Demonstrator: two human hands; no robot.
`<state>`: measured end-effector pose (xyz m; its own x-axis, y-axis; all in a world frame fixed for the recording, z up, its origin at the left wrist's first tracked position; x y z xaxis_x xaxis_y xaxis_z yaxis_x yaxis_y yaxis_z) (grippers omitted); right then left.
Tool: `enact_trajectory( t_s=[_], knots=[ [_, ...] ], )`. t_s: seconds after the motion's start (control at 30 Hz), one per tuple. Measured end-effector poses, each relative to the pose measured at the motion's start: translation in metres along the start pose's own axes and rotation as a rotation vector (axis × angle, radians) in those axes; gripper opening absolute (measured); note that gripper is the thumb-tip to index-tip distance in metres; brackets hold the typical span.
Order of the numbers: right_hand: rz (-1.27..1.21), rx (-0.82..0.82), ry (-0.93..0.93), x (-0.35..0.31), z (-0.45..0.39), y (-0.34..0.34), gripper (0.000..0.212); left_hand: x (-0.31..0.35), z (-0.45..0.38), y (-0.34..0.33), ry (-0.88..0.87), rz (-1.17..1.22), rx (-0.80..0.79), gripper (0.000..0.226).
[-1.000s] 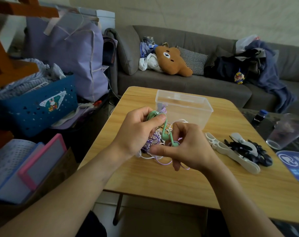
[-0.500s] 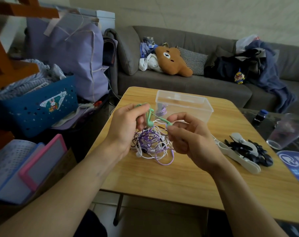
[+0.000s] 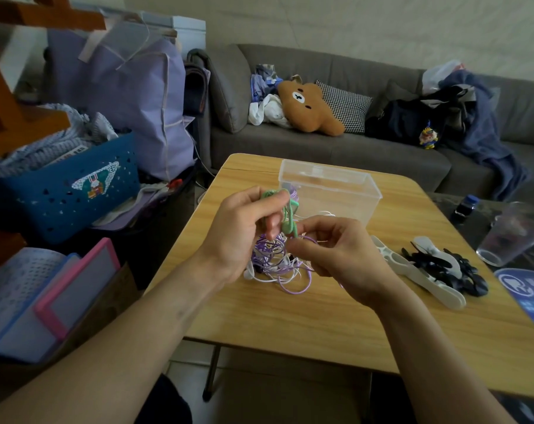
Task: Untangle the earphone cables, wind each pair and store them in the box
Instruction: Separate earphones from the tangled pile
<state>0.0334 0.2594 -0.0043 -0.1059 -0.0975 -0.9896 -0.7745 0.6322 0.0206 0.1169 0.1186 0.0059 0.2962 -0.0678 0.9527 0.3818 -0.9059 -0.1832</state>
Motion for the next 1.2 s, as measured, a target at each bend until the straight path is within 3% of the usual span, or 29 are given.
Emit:
enact_trajectory(
  t_s=[0.17,0.3,0.43,0.67,0.87,1.0,1.2],
  knots=[
    [-0.174,-0.067,0.051,-0.001,0.001,-0.003,0.009,0.007,0.0,-0.004,0.174,0.446,-0.066,0.026],
    [-0.21,-0.084,0.014,-0.006,0.004,-0.009,0.007,0.008,0.001,-0.003,0.208,0.576,-0.062,0.024],
    [-0.163,-0.058,0.03,-0.007,0.005,-0.012,0.004,0.008,-0.001,0.001,0.223,0.506,-0.051,0.024],
    [-0.29,0.051,0.109,-0.004,-0.001,-0.007,0.007,0.001,-0.005,0.005,0.274,0.416,0.037,0.025],
    [-0.401,-0.04,0.162,-0.002,-0.003,-0.008,0.036,-0.004,-0.005,0.003,0.372,0.291,0.046,0.029],
    [-0.499,-0.138,0.136,0.0,-0.004,-0.01,0.038,0.0,-0.003,0.0,0.367,0.239,0.009,0.029],
    [-0.358,-0.005,0.094,0.0,-0.004,-0.003,0.052,0.005,-0.002,0.002,0.28,0.233,0.036,0.026]
  ],
)
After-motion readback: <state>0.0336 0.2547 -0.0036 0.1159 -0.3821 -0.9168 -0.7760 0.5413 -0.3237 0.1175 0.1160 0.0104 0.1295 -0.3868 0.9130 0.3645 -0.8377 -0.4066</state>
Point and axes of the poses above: each hand's wrist, its own z-axis away from the middle knuckle, its own y-axis out of the back of the hand, x = y × z, the point moved 1 cm from there along -z, towards the middle knuckle, and after that the axes turned 8 degrees about -z, right-handed, at the moved point
